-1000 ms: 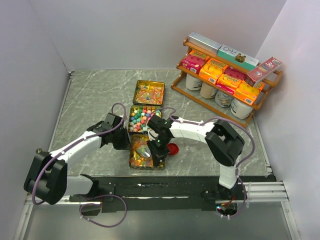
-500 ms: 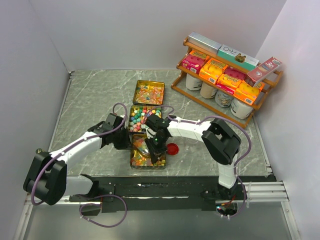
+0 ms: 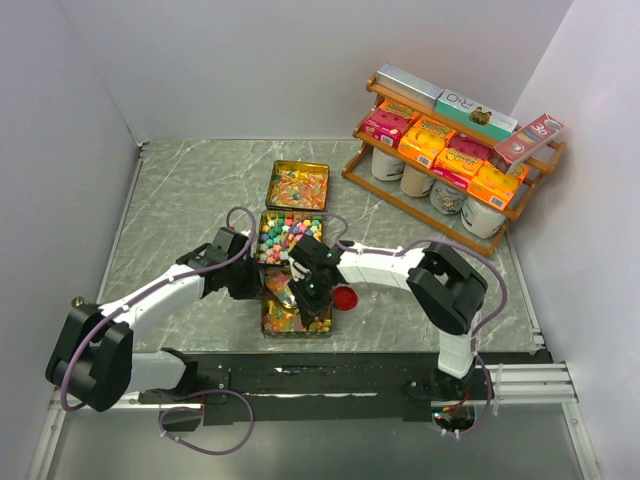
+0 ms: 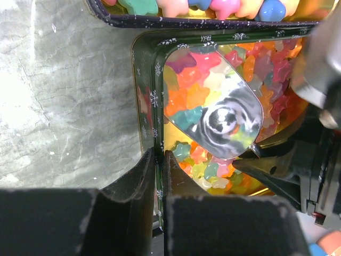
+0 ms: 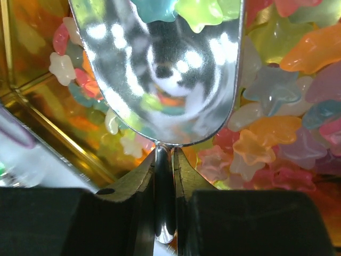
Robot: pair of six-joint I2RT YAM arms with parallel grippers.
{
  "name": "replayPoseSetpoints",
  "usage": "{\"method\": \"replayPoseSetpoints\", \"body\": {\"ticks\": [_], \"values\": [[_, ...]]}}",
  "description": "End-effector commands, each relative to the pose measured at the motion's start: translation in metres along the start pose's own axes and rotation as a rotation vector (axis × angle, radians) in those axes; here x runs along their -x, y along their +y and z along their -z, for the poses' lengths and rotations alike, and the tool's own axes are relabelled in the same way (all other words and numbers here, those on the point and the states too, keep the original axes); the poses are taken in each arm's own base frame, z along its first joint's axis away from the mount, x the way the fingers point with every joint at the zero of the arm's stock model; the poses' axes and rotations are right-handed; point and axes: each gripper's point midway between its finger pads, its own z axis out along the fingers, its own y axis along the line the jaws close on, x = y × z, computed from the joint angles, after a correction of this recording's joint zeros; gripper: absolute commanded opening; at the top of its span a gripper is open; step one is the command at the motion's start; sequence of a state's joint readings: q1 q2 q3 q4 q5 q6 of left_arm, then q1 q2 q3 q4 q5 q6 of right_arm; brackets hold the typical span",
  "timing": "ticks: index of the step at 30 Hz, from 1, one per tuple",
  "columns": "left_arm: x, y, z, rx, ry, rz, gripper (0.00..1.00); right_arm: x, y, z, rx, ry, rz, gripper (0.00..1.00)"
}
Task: Pack the candies
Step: Scoop the fake candies from the storage box.
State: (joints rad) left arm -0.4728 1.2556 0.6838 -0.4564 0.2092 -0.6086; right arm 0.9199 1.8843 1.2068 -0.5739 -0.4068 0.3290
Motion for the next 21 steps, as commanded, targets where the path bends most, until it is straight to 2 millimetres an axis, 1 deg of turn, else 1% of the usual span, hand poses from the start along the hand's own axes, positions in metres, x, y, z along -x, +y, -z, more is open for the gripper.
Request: {"method": "replayPoseSetpoints", "body": {"ticks": [1,3,9,15,17,18,20,21], "values": [[0.010,-0.027,0.011,-0.108,-0.044,-0.011,0.01,0.013,-0.015,-0.001,-0.093,-0.154,0.110,0.00],[0.011,-0.028,0.012,-0.108,-0.046,-0.010,0.01,0.009,-0.018,-0.003,-0.105,-0.169,0.124,0.00],[0.016,-0.028,0.015,-0.092,-0.061,-0.002,0.01,-0.002,-0.019,-0.003,-0.121,-0.149,0.158,0.00],[0.023,-0.033,0.019,-0.096,-0.078,-0.004,0.02,-0.003,-0.016,0.014,-0.137,-0.182,0.183,0.00],[0.024,-0.034,0.021,-0.098,-0.080,-0.003,0.05,-0.003,-0.014,0.022,-0.139,-0.191,0.187,0.00],[0.026,-0.035,0.022,-0.100,-0.084,-0.010,0.09,-0.003,-0.012,0.025,-0.138,-0.192,0.189,0.00],[0.027,-0.036,0.025,-0.104,-0.089,-0.013,0.13,-0.006,-0.010,0.033,-0.134,-0.192,0.190,0.00],[0.029,-0.039,0.027,-0.109,-0.095,-0.017,0.16,-0.006,-0.009,0.035,-0.132,-0.196,0.194,0.00]]}}
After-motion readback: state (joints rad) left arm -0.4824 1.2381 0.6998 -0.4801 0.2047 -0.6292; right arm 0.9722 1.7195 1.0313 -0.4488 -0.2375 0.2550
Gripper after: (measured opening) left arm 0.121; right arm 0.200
